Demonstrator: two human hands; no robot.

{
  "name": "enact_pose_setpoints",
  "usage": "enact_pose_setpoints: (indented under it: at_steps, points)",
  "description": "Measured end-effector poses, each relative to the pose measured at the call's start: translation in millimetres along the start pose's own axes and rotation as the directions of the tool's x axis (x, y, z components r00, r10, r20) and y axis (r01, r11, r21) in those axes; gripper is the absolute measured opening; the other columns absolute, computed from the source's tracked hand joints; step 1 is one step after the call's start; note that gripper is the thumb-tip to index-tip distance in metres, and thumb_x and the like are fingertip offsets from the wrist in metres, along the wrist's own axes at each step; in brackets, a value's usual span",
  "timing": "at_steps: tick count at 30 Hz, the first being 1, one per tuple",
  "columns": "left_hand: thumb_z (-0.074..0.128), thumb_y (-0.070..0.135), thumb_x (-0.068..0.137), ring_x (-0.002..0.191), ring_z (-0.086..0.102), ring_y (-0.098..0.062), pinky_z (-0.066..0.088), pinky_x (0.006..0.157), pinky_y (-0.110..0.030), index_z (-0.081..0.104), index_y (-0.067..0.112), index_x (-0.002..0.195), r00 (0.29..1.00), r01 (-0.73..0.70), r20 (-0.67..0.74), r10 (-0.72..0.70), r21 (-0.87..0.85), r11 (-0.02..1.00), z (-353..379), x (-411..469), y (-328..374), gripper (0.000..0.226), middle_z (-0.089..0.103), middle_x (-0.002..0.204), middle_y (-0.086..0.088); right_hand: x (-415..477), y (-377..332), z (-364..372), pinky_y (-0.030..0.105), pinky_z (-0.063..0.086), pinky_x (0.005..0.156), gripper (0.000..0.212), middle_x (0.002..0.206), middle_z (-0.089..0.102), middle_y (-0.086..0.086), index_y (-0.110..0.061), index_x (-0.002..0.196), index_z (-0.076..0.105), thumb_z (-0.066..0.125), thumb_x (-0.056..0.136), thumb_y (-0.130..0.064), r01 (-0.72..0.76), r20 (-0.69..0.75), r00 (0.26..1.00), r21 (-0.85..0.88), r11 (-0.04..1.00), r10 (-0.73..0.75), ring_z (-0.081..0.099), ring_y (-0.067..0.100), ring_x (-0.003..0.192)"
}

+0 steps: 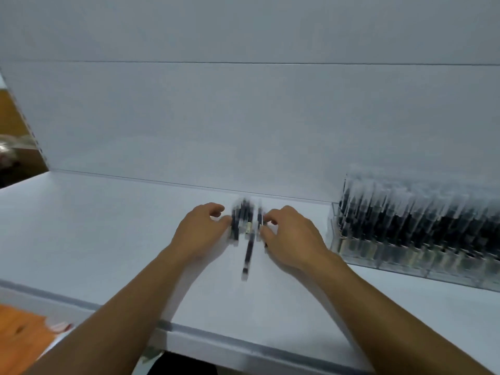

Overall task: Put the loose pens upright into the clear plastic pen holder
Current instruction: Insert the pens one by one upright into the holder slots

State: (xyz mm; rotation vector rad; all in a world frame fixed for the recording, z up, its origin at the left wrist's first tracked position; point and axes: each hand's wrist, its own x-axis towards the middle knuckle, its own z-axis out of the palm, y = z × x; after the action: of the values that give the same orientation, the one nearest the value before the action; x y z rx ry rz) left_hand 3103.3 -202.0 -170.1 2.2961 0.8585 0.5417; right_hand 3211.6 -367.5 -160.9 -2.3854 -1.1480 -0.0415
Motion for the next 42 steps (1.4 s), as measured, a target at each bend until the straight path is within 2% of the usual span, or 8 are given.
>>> enact_pose_setpoints:
  at_steps: [7,10,13,22,25,28,37,42]
  points:
    - [0.055,0.042,0.094,0.100,0.049,-0.002,0.040,0.081,-0.015,0.057,0.030,0.106,0.977,-0.154,0.154,0.148,0.027,0.988,14.0,35.9,15.8,0.017,0.056,0.103,0.014,11.1,10.6,21.7,0.028,0.046,0.075,0.027,0.105,0.053,-0.008,-0.036,0.117,0.061,0.048,0.097,-0.047,0.025,0.006,1.000,0.032,0.999,-0.025,0.058,0.017,0.090]
    - [0.048,0.034,0.100,0.131,0.041,-0.010,0.028,0.111,-0.020,0.055,0.012,0.132,0.925,-0.320,0.233,0.299,0.060,0.945,27.3,30.4,12.4,0.039,0.049,0.142,0.000,9.8,14.1,18.1,0.030,0.048,0.068,0.019,0.087,0.057,-0.013,-0.036,0.099,0.059,0.047,0.094,-0.051,0.044,0.005,0.999,0.014,0.999,-0.044,0.057,0.012,0.077]
    - [0.043,0.033,0.102,0.124,0.027,0.000,0.004,0.085,0.013,0.050,0.009,0.138,0.899,-0.379,0.259,0.352,0.058,0.924,28.1,22.1,10.2,0.044,0.041,0.149,-0.005,7.1,15.9,15.3,0.025,0.045,0.059,0.020,0.067,0.062,-0.015,-0.034,0.087,0.057,0.047,0.093,-0.050,0.048,0.030,0.998,0.021,0.999,-0.049,0.057,0.004,0.067]
    - [0.041,0.035,0.103,0.121,0.030,0.012,0.010,0.082,0.013,0.051,0.015,0.139,0.914,-0.318,0.263,0.309,-0.011,0.948,15.8,-3.3,8.5,0.041,0.044,0.145,0.011,2.6,16.9,6.1,0.026,0.037,0.058,0.016,0.065,0.058,-0.014,-0.033,0.074,0.053,0.056,0.087,-0.041,-0.035,0.104,0.994,0.131,0.991,0.021,0.054,0.005,0.068]
    - [0.051,0.040,0.098,0.128,0.035,0.007,0.023,0.097,-0.001,0.050,0.026,0.139,0.959,-0.226,0.175,0.224,-0.012,0.974,10.5,-10.5,6.4,0.043,0.042,0.135,0.027,-1.2,16.9,3.3,0.026,0.040,0.061,0.010,0.067,0.058,-0.014,-0.033,0.075,0.057,0.060,0.084,-0.034,-0.059,0.122,0.992,0.177,0.982,0.037,0.055,0.006,0.070]
    - [0.060,0.046,0.090,0.112,0.053,-0.007,0.039,0.080,-0.017,0.058,0.026,0.128,0.998,-0.050,0.033,0.050,0.006,0.999,-0.8,-10.2,4.7,0.042,0.053,0.123,0.015,-2.7,16.3,0.9,0.026,0.041,0.060,0.005,0.067,0.061,-0.013,-0.030,0.077,0.060,0.062,0.081,-0.028,-0.091,0.115,0.991,0.261,0.961,0.062,0.056,0.007,0.070]
    - [0.073,0.047,0.076,0.063,0.057,-0.017,0.043,0.064,-0.026,0.068,0.013,0.086,0.932,0.109,0.291,-0.217,0.345,0.932,-21.8,7.5,23.0,0.036,0.069,0.078,-0.005,-1.3,16.3,4.8,0.027,0.042,0.059,0.015,0.071,0.067,-0.008,-0.029,0.086,0.053,0.066,0.080,-0.028,-0.128,0.078,0.992,0.451,0.883,0.104,0.061,0.009,0.069]
    - [0.081,0.035,0.074,0.050,0.067,-0.011,0.056,0.057,-0.020,0.069,0.006,0.076,0.889,0.204,0.336,-0.310,0.315,0.927,-21.6,15.1,33.2,0.032,0.072,0.063,0.001,1.9,18.7,7.3,0.025,0.040,0.060,0.020,0.079,0.068,-0.007,-0.029,0.096,0.053,0.067,0.082,-0.028,-0.150,0.077,0.989,0.513,0.845,0.129,0.061,0.008,0.073]
